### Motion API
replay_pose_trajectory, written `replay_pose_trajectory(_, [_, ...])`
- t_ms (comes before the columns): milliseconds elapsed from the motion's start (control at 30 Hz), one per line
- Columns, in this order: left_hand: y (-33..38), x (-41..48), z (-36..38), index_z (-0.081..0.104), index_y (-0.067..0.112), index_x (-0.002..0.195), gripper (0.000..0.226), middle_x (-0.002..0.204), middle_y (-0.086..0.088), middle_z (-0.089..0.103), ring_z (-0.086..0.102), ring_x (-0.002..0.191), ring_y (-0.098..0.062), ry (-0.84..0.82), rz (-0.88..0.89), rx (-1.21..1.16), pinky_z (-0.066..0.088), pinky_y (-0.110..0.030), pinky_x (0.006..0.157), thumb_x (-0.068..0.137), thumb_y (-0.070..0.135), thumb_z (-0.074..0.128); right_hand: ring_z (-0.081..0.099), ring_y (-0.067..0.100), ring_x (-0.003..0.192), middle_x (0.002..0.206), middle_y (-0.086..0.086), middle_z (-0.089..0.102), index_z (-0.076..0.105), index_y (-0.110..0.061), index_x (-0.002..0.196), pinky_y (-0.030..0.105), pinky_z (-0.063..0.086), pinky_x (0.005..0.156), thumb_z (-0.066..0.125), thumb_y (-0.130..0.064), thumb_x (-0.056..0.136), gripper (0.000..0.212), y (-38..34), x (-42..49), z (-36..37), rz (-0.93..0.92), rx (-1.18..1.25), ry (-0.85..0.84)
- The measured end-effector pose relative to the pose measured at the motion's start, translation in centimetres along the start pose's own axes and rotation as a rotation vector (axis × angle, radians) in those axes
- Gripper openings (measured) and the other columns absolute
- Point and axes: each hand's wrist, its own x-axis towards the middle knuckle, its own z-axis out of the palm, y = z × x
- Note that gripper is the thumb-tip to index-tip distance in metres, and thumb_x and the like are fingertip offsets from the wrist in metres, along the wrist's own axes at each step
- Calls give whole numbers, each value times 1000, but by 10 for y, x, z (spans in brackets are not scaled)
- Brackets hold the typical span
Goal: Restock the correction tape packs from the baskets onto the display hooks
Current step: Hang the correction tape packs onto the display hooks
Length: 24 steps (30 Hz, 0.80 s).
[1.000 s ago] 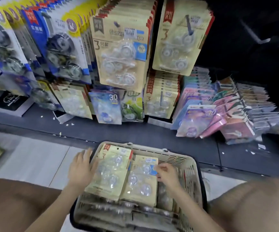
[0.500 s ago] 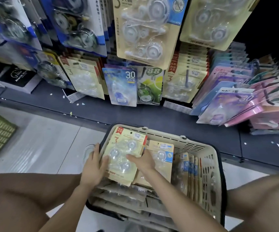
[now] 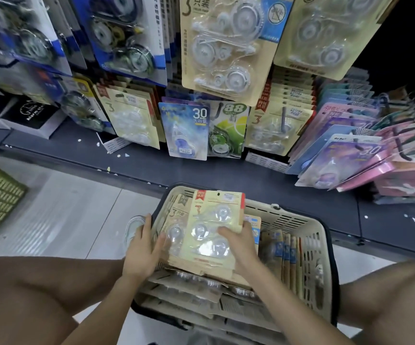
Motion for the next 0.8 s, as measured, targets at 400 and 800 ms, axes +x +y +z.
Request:
replay_pose_trajectory(400, [74, -9, -11, 30, 29, 150, 73, 141, 4, 50, 46, 131, -6, 107, 145, -151, 36, -30, 110, 90, 69, 22, 70, 36, 100, 111, 16, 72, 58, -9, 123, 48, 58, 84, 63, 6, 86, 40, -58, -29, -70, -121, 182, -162])
replay_pose_trajectory(800, [113, -15, -13, 50, 26, 126, 63, 111, 8, 69, 68, 99, -12, -9, -41, -676, 54, -33, 85, 76, 8, 83, 68, 12, 89, 94, -7, 70, 65, -15, 101, 34, 55, 81, 79, -39, 80, 35, 1, 9, -77, -88, -360, 89])
